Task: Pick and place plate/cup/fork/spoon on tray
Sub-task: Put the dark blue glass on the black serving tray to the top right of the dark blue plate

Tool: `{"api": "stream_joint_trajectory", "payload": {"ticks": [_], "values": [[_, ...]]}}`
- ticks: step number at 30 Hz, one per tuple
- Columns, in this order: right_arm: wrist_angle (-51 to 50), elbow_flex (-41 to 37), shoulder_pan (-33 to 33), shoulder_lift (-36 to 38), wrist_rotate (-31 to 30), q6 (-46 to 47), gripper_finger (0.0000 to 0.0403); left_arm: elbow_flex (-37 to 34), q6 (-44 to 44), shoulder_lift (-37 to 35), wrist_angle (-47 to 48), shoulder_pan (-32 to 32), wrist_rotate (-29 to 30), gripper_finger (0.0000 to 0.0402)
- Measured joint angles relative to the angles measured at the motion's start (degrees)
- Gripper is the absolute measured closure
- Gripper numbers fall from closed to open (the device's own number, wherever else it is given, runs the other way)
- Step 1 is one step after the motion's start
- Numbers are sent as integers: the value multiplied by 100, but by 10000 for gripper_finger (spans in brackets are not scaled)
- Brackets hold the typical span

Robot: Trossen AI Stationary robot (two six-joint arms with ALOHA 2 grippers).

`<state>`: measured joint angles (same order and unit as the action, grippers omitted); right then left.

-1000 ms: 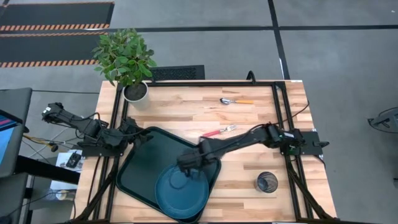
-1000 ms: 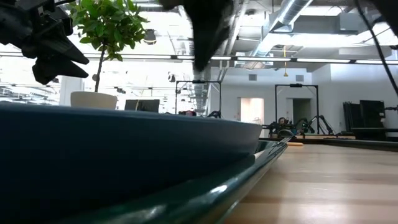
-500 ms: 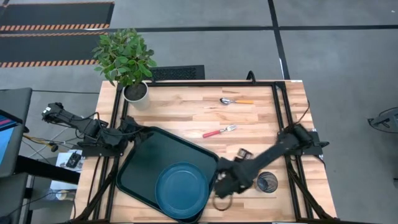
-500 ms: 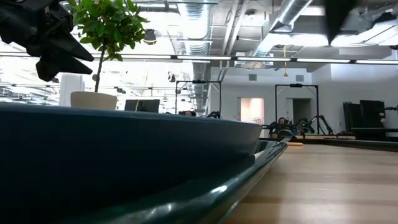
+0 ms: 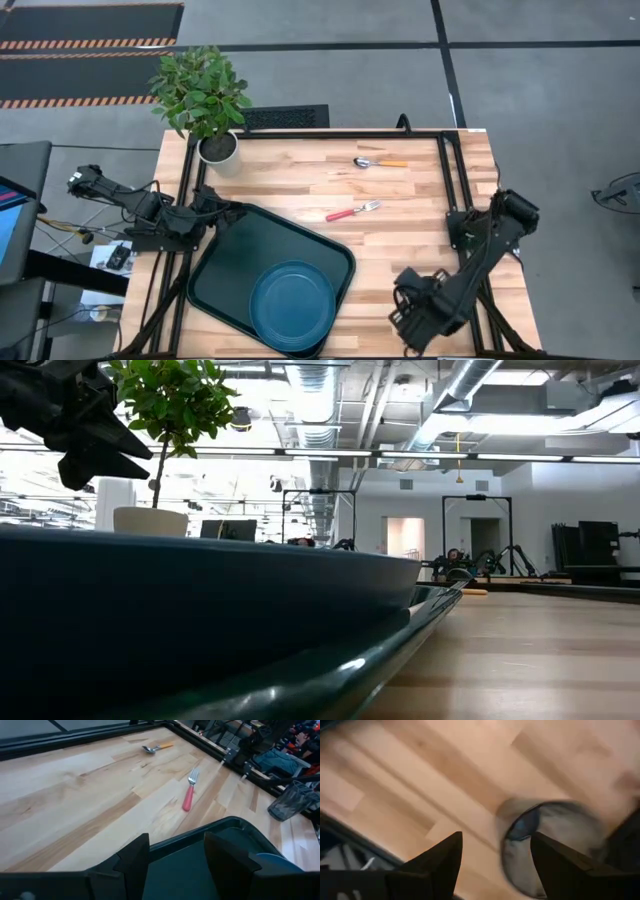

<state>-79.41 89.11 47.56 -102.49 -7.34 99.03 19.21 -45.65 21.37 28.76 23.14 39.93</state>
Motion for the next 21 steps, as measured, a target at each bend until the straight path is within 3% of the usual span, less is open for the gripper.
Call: {"api": "stream_joint_trajectory", "payload": {"ticks": [6, 13, 16, 21], "values": [[842, -560, 133, 9, 123, 263, 143, 0, 0, 0, 2, 0, 124, 226], [823, -798, 100, 6, 197, 246, 160, 0, 2, 0, 4, 2, 285, 226], [723, -792, 54, 8, 222, 126, 212, 1, 2, 1, 4, 1, 321, 226], [377, -792, -12, 8, 297, 11, 351, 1, 2, 1, 4, 2, 327, 226]]}}
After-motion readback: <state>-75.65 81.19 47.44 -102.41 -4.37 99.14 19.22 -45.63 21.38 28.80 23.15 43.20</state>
